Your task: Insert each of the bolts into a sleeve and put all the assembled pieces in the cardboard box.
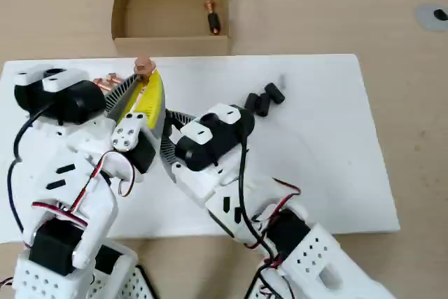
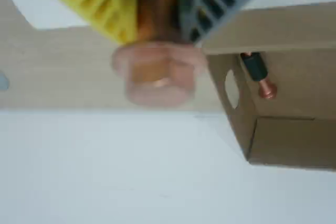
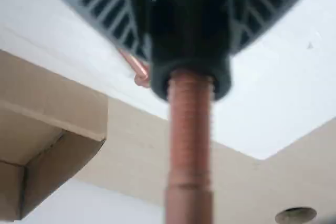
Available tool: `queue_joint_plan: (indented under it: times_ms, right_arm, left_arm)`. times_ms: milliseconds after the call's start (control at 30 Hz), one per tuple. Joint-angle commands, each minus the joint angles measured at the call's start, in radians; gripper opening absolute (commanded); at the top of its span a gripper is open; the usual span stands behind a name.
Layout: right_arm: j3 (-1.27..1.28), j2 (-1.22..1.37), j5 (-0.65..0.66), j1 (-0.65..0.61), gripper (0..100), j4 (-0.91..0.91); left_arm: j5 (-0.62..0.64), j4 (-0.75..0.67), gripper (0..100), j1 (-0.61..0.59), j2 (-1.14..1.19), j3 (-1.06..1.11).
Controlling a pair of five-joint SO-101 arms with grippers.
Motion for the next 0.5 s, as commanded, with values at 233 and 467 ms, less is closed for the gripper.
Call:
queue_joint_plan:
  times_ms: [233, 467]
  right_arm:
    - [-0.005, -0.024, -0.011, -0.012, 0.9, -0.025]
    - [-0.005, -0.022, -0.011, -0.008, 0.9, -0.025]
  left_arm:
    - [-0.025, 0.029, 8, -0.006, -0.001, -0.012]
    - [-0.025, 0.035, 11, -0.006, -0.001, -0.014]
